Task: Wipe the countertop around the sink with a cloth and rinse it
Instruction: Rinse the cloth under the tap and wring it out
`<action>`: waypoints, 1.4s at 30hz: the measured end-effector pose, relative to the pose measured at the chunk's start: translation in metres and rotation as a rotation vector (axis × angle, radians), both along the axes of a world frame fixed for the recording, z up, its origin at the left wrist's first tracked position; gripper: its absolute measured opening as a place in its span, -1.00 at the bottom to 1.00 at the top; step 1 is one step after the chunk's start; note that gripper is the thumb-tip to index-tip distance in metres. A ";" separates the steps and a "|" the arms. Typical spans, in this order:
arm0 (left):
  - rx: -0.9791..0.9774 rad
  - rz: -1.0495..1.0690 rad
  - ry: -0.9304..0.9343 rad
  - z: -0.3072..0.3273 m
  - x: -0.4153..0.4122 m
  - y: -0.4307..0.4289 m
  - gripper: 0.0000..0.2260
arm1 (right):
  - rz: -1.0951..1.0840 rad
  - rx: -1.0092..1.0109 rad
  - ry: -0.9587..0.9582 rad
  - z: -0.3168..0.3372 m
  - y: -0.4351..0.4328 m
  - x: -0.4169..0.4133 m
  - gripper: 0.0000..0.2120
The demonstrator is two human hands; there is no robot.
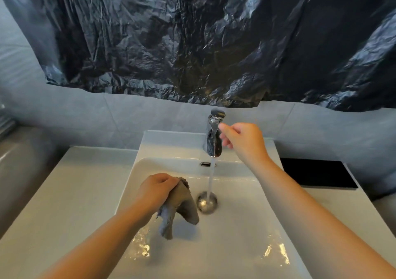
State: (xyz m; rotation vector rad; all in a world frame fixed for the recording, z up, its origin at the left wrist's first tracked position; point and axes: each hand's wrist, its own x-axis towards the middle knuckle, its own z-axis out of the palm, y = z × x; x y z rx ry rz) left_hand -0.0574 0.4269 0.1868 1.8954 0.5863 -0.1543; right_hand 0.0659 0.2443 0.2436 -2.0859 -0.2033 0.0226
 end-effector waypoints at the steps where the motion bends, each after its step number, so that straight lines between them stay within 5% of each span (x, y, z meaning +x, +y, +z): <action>1: -0.008 -0.010 -0.023 -0.001 -0.001 -0.003 -0.79 | 0.029 -0.010 0.036 -0.007 -0.005 -0.015 -0.68; 6: -0.092 -0.101 -0.017 -0.009 0.002 -0.010 -0.79 | 0.105 -0.037 0.366 -0.054 -0.015 -0.076 -0.72; 12: -0.122 -0.166 -0.041 -0.016 0.003 -0.012 -0.82 | 0.037 0.093 0.483 -0.078 -0.003 -0.088 -0.80; 19: -0.621 0.031 0.114 -0.020 0.021 -0.023 -0.83 | -0.074 0.339 0.494 -0.089 0.002 -0.090 -0.92; 42: -0.450 -0.057 0.073 -0.040 0.037 -0.048 -0.84 | -0.062 0.141 0.335 -0.113 -0.015 -0.070 -0.92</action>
